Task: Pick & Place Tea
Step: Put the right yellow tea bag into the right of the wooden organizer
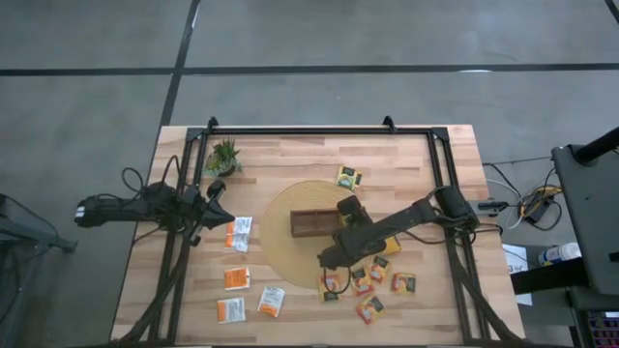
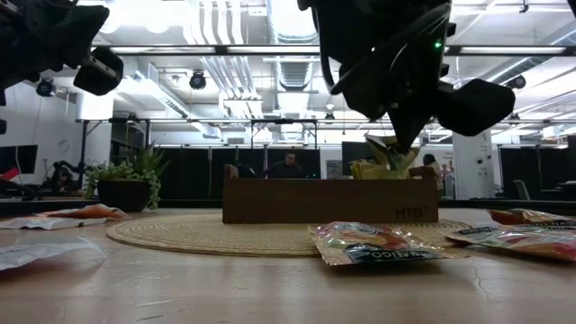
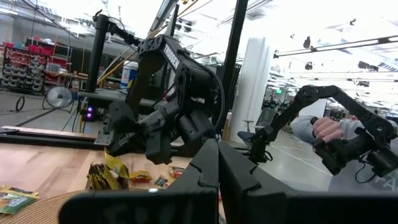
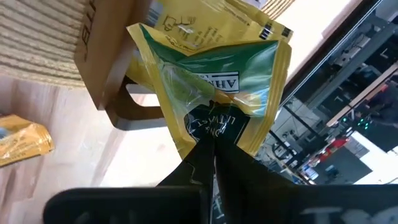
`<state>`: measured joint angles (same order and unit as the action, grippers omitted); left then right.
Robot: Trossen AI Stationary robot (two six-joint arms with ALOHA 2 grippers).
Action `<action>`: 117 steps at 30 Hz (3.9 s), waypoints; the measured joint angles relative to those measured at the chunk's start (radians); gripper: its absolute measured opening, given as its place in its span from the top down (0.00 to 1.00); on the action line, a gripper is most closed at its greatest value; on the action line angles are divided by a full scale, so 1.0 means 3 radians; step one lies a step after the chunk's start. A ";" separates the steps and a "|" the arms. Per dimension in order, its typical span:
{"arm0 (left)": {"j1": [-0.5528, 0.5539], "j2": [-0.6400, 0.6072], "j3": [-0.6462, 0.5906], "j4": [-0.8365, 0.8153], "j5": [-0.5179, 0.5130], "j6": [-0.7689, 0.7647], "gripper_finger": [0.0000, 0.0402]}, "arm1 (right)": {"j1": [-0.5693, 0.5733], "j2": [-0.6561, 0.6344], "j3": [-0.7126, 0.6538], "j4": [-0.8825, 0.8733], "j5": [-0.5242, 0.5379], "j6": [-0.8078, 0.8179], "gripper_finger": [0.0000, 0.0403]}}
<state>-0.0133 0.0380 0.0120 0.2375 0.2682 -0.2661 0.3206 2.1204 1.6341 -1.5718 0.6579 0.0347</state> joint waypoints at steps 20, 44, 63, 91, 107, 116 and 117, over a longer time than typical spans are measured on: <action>0.0000 0.0000 -0.0001 0.0000 -0.0001 0.0001 1.00 | -0.0170 0.0000 -0.0011 0.0002 -0.0007 -0.0201 0.92; -0.0001 0.0001 -0.0001 -0.0001 0.0000 0.0001 1.00 | -0.0171 -0.0804 -0.0106 0.0073 -0.0305 0.0527 0.56; -0.0001 0.0001 0.0000 0.0000 0.0000 0.0000 1.00 | -0.0182 -0.2621 -0.1953 0.2488 -0.1265 0.1117 0.59; -0.0001 0.0001 -0.0001 0.0000 -0.0001 0.0000 1.00 | -0.0189 -0.2607 -0.2779 0.3184 -0.1137 0.3560 0.62; 0.0000 0.0001 0.0000 0.0000 -0.0001 0.0001 1.00 | 0.0033 -0.2590 -0.2880 0.3551 -0.1117 0.4045 0.64; 0.0000 0.0001 -0.0001 -0.0001 0.0000 0.0001 1.00 | 0.0111 -0.2588 -0.2938 0.3625 -0.0962 0.4168 0.65; -0.0001 0.0001 0.0000 -0.0001 -0.0001 0.0000 1.00 | 0.0109 -0.2588 -0.2958 0.3667 -0.0960 0.4177 0.65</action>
<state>-0.0135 0.0383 0.0120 0.2371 0.2680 -0.2660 0.3534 1.3441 0.7468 -0.4716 0.3698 1.2879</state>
